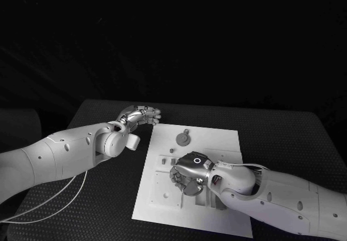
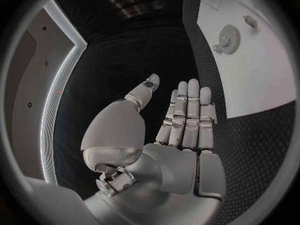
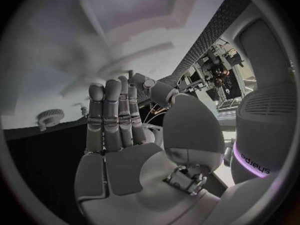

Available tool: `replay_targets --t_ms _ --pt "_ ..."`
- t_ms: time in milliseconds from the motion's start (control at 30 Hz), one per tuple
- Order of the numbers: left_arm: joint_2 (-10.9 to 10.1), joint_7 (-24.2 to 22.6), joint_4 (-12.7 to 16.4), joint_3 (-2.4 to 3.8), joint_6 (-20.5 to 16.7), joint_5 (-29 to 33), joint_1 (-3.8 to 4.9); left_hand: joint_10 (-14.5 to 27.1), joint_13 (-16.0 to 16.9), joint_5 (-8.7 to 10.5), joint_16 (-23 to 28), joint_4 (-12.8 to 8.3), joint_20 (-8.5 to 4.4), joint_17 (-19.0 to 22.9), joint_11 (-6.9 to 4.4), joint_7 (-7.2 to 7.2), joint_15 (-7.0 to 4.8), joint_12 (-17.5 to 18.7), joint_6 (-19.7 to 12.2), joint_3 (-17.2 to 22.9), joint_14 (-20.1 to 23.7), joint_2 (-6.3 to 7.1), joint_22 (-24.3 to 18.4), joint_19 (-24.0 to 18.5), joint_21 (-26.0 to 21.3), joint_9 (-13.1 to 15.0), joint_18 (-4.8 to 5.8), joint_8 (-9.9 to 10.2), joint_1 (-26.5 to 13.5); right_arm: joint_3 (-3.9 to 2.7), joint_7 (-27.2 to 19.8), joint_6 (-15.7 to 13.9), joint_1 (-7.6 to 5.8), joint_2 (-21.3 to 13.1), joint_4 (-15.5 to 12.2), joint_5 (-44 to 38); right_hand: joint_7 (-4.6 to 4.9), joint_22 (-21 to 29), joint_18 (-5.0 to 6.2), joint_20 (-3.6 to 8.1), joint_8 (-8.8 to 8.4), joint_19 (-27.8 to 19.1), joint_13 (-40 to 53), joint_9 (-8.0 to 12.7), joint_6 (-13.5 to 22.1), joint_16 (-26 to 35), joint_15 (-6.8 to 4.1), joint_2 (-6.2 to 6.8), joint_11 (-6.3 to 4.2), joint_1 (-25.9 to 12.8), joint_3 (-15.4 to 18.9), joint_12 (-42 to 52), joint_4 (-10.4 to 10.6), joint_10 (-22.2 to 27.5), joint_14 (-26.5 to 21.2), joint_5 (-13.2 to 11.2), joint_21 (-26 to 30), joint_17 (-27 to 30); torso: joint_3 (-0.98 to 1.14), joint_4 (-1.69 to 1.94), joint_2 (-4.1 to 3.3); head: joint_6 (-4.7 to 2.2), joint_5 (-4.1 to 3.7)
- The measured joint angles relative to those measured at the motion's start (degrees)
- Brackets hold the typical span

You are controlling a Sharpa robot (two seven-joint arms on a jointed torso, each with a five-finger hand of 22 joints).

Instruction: Assemble the parts on the task board

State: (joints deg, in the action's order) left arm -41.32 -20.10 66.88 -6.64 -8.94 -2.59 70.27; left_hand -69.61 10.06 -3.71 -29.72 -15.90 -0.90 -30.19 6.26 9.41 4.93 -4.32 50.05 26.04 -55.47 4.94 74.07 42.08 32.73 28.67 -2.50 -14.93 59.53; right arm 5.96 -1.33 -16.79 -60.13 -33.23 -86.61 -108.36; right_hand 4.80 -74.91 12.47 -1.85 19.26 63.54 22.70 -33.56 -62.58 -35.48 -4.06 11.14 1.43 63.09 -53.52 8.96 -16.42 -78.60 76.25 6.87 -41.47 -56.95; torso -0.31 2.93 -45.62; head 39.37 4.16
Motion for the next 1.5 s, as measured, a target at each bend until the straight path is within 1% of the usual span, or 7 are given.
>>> replay_targets --t_ms 300,367,633,767,967,1133,1500 --pt "-0.02 0.03 0.06 0.0 0.0 0.0 0.0 0.0 -0.04 0.0 0.0 0.0 0.0 -0.1 0.0 0.0 0.19 0.0 0.0 0.0 0.2 0.17 -0.01 0.0 0.0 -0.08 0.02 0.0 -0.17 -0.01 1.29 2.7 -1.78 0.51 -1.77 -1.37 0.01 0.0 0.01 -0.01 0.2 0.0 0.26 -0.12 0.01 -0.25 0.1 -0.15 0.0 0.15 0.0 -0.18 0.0 0.01 0.07 0.02 -0.34 0.0 -0.1 -0.02 0.04 -0.08 -0.21" --pt "-0.09 0.04 0.14 0.0 0.0 0.0 0.01 0.0 -0.04 0.0 0.0 0.0 0.0 -0.1 0.0 0.0 0.19 0.0 0.0 0.0 0.2 0.24 -0.01 0.0 0.0 -0.08 0.03 0.0 -0.24 -0.01 1.67 3.75 -1.88 0.73 -2.08 -1.74 0.01 0.01 0.01 -0.01 0.2 0.0 0.29 -0.2 0.01 -0.25 0.11 -0.15 0.0 0.15 0.0 -0.18 0.0 0.01 0.07 0.47 -0.34 0.01 -0.1 -0.02 0.04 -0.09 -0.25" --pt "-0.3 0.07 0.35 0.0 -0.01 0.01 0.01 0.0 -0.05 0.0 0.0 0.0 0.0 -0.16 0.0 0.21 0.19 0.0 -0.21 0.0 0.2 0.24 0.04 0.0 0.0 -0.08 0.03 0.0 -0.24 0.26 2.48 7.34 -1.88 0.87 -2.33 -2.43 0.03 0.01 0.01 -0.02 0.19 0.0 0.32 -0.52 0.04 -0.25 0.01 -0.15 0.01 0.15 0.01 -0.22 -0.01 0.01 0.21 0.54 -0.34 0.01 -0.13 -0.04 0.03 -0.08 -0.37" --pt "-0.36 0.08 0.35 0.0 -0.01 0.01 0.02 0.0 -0.08 0.0 0.0 0.0 0.0 -0.21 0.0 0.21 0.19 0.0 -0.21 0.0 0.2 0.24 0.04 0.0 -0.23 -0.13 0.03 0.0 -0.24 0.21 2.8 7.98 -1.99 0.85 -2.44 -2.88 0.01 0.01 0.01 -0.02 0.19 0.0 0.35 -0.51 0.19 -0.24 -0.12 -0.15 0.01 0.15 0.01 -0.33 -0.01 0.02 0.08 0.55 -0.34 0.01 -0.1 -0.04 0.02 -0.02 -0.43" --pt "-0.36 0.12 0.36 0.0 -0.01 0.02 0.02 0.0 -0.08 0.0 0.22 0.0 0.0 -0.21 0.0 0.21 0.19 0.0 -0.21 0.0 0.2 0.23 0.03 0.0 -0.23 -0.13 0.04 0.0 -0.24 0.33 3.69 7.86 -1.97 0.86 -2.95 -4.52 -0.21 0.01 0.02 -0.03 0.16 0.0 0.55 -0.34 -0.01 -0.47 -0.15 -0.13 -0.05 0.14 0.01 -0.15 -0.01 -0.04 0.05 1.12 -0.65 -0.04 -0.03 0.0 0.02 -0.02 -0.46" --pt "-0.46 0.14 0.36 0.0 -0.01 0.02 0.02 0.0 -0.08 0.0 0.22 0.0 0.0 -0.25 0.0 0.21 0.19 0.0 -0.21 0.0 0.2 0.23 0.03 0.0 -0.23 -0.13 0.04 0.0 -0.24 0.37 4.45 7.18 -1.95 0.66 -3.15 -5.68 -0.07 0.0 0.17 0.02 0.13 -0.22 0.7 -0.38 -0.16 -0.46 -0.15 -0.13 -0.39 0.13 0.02 -0.09 -0.02 -0.26 0.05 1.12 -0.67 -0.03 0.04 0.01 0.01 -0.07 -0.36" --pt "-0.48 0.17 0.38 0.0 0.0 0.02 0.02 0.0 -0.07 0.0 0.22 0.0 0.0 -0.31 0.0 0.21 0.19 0.0 -0.21 0.0 0.2 0.23 0.08 0.0 -0.23 -0.12 0.05 0.0 -0.23 0.4 5.54 5.76 -1.93 -0.14 -3.97 -6.97 -0.19 -0.01 0.17 0.24 -0.15 0.0 1.12 -0.65 -0.41 -0.67 -0.23 -0.12 -0.21 0.12 -0.23 -0.1 0.23 -0.44 0.18 1.12 -0.9 -0.07 0.05 -0.02 -0.01 0.04 -0.19"
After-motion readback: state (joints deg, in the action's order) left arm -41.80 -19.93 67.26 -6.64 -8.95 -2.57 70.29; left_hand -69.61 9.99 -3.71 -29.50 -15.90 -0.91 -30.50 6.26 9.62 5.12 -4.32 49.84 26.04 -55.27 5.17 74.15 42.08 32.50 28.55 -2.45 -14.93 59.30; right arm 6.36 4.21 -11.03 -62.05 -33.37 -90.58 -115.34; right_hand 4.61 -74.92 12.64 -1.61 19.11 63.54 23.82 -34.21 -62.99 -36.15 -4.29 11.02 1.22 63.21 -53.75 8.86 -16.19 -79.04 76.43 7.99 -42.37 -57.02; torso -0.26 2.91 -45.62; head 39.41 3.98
